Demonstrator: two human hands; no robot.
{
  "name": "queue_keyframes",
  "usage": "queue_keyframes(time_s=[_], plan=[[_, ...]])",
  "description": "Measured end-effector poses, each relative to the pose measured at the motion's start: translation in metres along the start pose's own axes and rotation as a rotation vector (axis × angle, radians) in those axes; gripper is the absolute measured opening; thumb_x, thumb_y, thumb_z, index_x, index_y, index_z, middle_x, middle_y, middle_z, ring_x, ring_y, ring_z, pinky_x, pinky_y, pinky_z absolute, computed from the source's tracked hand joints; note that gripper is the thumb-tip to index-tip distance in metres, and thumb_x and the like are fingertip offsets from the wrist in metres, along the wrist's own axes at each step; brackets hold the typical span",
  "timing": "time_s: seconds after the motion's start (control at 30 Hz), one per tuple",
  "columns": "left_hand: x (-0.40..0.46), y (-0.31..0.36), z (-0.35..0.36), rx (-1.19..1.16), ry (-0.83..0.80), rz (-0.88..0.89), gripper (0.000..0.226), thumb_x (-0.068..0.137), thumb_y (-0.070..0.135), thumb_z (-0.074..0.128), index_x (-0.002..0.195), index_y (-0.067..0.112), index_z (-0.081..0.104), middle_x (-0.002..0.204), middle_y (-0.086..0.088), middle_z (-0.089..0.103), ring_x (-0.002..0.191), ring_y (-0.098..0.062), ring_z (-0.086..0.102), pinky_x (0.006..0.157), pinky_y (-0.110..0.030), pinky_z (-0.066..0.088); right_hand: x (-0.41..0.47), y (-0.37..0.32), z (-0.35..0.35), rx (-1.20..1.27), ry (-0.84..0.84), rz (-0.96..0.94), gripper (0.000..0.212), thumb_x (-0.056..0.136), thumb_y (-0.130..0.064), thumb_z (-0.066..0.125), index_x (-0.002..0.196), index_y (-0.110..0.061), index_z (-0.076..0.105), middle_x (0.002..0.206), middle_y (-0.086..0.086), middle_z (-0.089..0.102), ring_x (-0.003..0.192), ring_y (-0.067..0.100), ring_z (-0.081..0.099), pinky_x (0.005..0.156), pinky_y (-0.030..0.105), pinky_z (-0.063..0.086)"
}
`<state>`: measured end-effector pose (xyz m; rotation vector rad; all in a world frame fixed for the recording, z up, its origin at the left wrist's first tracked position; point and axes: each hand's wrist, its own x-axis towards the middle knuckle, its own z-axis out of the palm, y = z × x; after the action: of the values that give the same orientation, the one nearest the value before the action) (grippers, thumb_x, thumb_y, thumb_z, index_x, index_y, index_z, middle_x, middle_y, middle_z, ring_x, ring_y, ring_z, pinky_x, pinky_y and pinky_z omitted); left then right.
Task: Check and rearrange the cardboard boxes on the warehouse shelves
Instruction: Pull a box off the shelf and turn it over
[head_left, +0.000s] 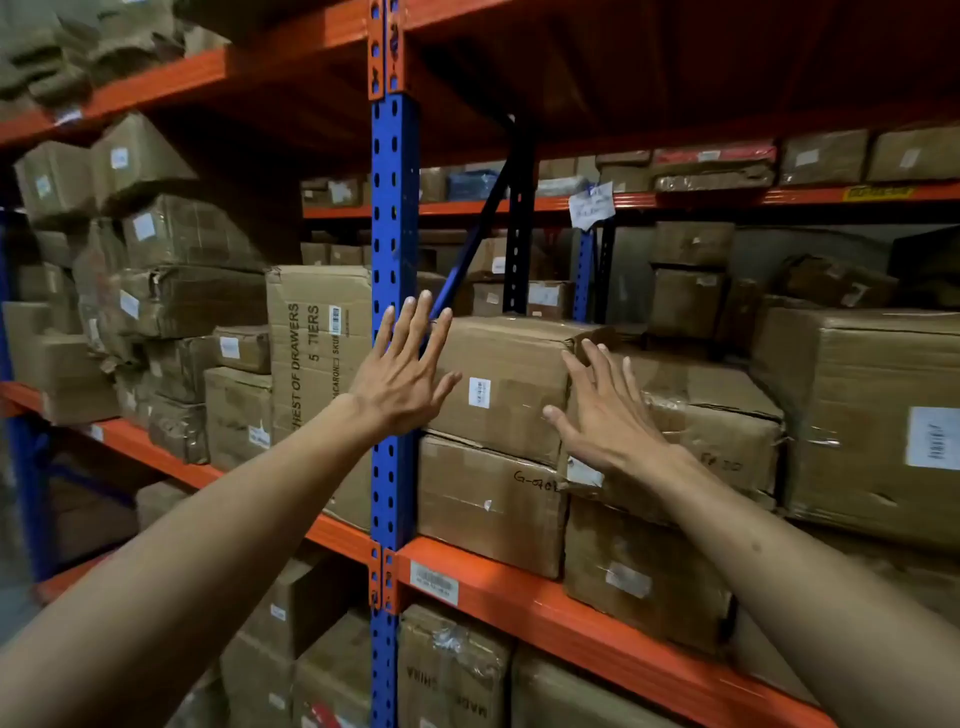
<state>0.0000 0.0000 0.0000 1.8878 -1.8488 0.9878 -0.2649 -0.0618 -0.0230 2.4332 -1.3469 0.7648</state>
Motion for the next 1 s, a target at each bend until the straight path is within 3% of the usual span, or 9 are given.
queue_keyframes(time_s=[0.1, 0.33, 0.4, 0.5, 0.6, 0.7, 0.77, 0.9, 1.0], plan=[[0.025, -0.014, 0.037, -0.212, -0.118, -0.068, 0.079, 0.107, 0.054, 0.024, 0.162, 0.011, -0.013, 0.166, -0.02, -0.024, 0.155, -0.033, -0.019, 0.126, -0.044, -0.011, 0.031, -0.003, 0.022, -0.066, -0.032, 0.045, 0.083, 0.105, -0.053, 0.044, 0.166, -0.017, 0.001, 0.172, 0.014, -0.013, 0.158, 0.029, -0.015, 0.124, 0.043, -0.015], [0.115, -0.038, 0.093, -0.696, -0.209, -0.133, 0.08, 0.108, 0.054, 0.028, 0.163, 0.007, -0.007, 0.169, -0.02, -0.014, 0.157, -0.035, -0.01, 0.125, -0.045, -0.001, 0.116, -0.018, 0.043, 0.205, 0.033, 0.457, 0.08, 0.106, -0.057, 0.039, 0.165, -0.011, 0.011, 0.172, 0.016, 0.004, 0.155, 0.039, 0.019, 0.123, 0.054, 0.022], [0.139, -0.04, 0.103, -0.791, -0.199, -0.209, 0.079, 0.108, 0.054, 0.027, 0.163, 0.004, 0.0, 0.168, -0.025, -0.001, 0.156, -0.04, 0.002, 0.126, -0.049, 0.008, 0.138, -0.021, 0.04, 0.289, 0.038, 0.582, 0.073, 0.108, -0.055, 0.03, 0.163, -0.007, 0.021, 0.171, 0.018, 0.016, 0.153, 0.038, 0.025, 0.123, 0.051, 0.024], [0.17, -0.03, 0.115, -0.773, -0.287, -0.308, 0.079, 0.106, 0.055, 0.02, 0.16, -0.002, 0.014, 0.164, -0.03, 0.014, 0.152, -0.046, 0.012, 0.125, -0.055, 0.008, 0.16, -0.024, 0.027, 0.434, 0.056, 0.711, 0.066, 0.112, -0.047, 0.024, 0.152, 0.002, 0.044, 0.16, 0.023, 0.039, 0.146, 0.038, 0.038, 0.117, 0.039, 0.03], [0.183, -0.01, 0.113, -0.621, -0.377, -0.357, 0.075, 0.106, 0.046, 0.025, 0.16, -0.004, 0.009, 0.164, -0.034, 0.005, 0.153, -0.049, 0.005, 0.124, -0.057, -0.001, 0.172, -0.016, 0.023, 0.541, 0.044, 0.795, 0.062, 0.108, -0.046, 0.04, 0.151, -0.001, 0.046, 0.153, 0.016, 0.049, 0.138, 0.036, 0.047, 0.098, 0.034, 0.039], [0.189, -0.012, 0.109, -0.475, -0.278, -0.35, 0.076, 0.107, 0.048, 0.027, 0.156, -0.009, 0.018, 0.158, -0.038, 0.025, 0.146, -0.049, 0.028, 0.12, -0.054, 0.024, 0.176, -0.014, 0.026, 0.601, 0.021, 0.853, 0.053, 0.106, -0.036, 0.048, 0.149, -0.006, 0.047, 0.136, 0.004, 0.052, 0.131, 0.032, 0.05, 0.091, 0.033, 0.038], [0.199, -0.022, 0.116, -0.47, -0.256, -0.345, 0.073, 0.108, 0.05, 0.025, 0.148, -0.01, 0.036, 0.149, -0.032, 0.043, 0.136, -0.044, 0.044, 0.112, -0.05, 0.036, 0.18, -0.011, 0.029, 0.594, 0.034, 0.869, 0.053, 0.105, -0.034, 0.048, 0.15, -0.006, 0.046, 0.142, 0.007, 0.052, 0.131, 0.033, 0.05, 0.091, 0.035, 0.04], [0.216, -0.037, 0.131, -0.655, -0.363, -0.359, 0.062, 0.108, 0.045, 0.028, 0.141, -0.002, 0.051, 0.147, -0.023, 0.05, 0.132, -0.04, 0.05, 0.105, -0.046, 0.04, 0.186, -0.015, 0.035, 0.563, 0.085, 0.873, 0.047, 0.108, -0.03, 0.042, 0.147, -0.005, 0.049, 0.14, 0.013, 0.054, 0.108, 0.027, 0.049, 0.086, 0.034, 0.039], [0.214, -0.033, 0.132, -0.686, -0.279, -0.36, 0.05, 0.107, 0.039, 0.036, 0.131, 0.002, 0.06, 0.136, -0.02, 0.057, 0.123, -0.037, 0.055, 0.088, -0.041, 0.042, 0.188, -0.016, 0.037, 0.551, 0.141, 0.893, 0.045, 0.109, -0.025, 0.04, 0.146, -0.003, 0.05, 0.136, 0.014, 0.055, 0.102, 0.026, 0.047, 0.083, 0.032, 0.038]])
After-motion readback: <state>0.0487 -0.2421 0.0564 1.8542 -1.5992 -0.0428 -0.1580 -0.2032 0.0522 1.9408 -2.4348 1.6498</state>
